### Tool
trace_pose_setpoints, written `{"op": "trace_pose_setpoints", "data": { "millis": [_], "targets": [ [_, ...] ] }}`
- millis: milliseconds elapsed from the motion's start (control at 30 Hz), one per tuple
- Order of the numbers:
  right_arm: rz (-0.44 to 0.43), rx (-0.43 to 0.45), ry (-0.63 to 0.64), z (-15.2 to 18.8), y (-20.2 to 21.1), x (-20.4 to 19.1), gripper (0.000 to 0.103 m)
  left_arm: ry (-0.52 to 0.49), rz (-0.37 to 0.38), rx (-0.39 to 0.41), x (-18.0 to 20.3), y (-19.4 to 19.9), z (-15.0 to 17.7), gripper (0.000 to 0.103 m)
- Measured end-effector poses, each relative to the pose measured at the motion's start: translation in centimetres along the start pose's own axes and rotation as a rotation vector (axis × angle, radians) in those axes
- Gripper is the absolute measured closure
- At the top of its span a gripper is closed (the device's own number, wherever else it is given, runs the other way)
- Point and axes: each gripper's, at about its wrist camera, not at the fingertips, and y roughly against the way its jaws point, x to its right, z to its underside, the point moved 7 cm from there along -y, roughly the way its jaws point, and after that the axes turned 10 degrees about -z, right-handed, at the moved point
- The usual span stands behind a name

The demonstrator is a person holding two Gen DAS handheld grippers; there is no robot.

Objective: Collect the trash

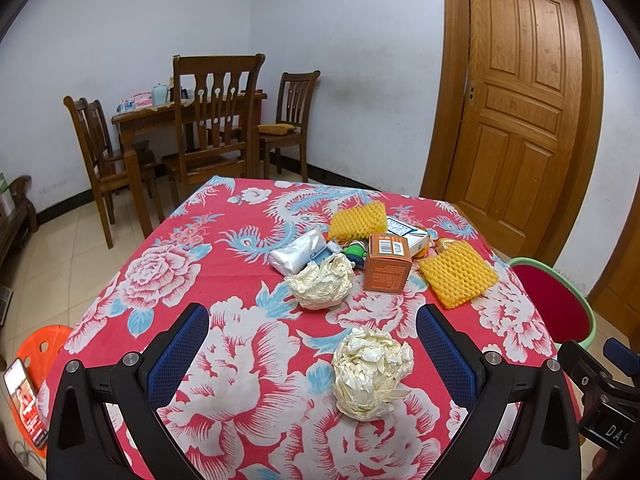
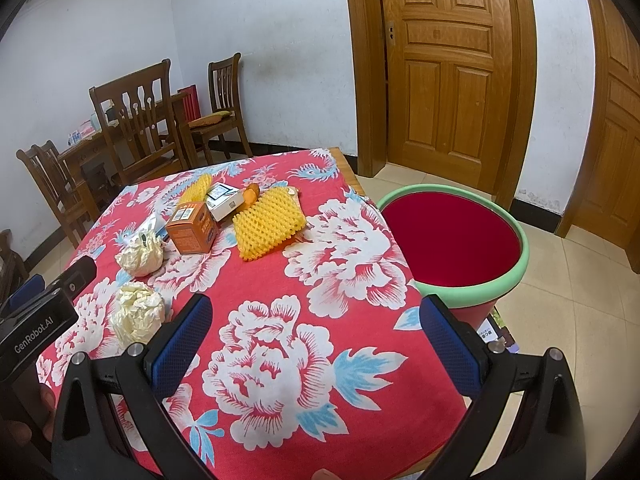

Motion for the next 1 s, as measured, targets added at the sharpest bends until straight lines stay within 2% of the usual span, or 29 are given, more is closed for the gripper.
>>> {"op": "trace_pose_setpoints", "data": {
  "millis": [600,1000],
  "targets": [
    [-0.001,-0.003,-0.004,0.2,-0.1,0.2,0.002,-0.005,-0.001,-0.020,0.0,-0.4,0.3,0.000],
    [-0.004,-0.026,-0.029,0.8,-1.0,0.9,0.002,-0.021,0.003,-0.142,0.4,-3.1,2.8,0.000]
  ]
}}
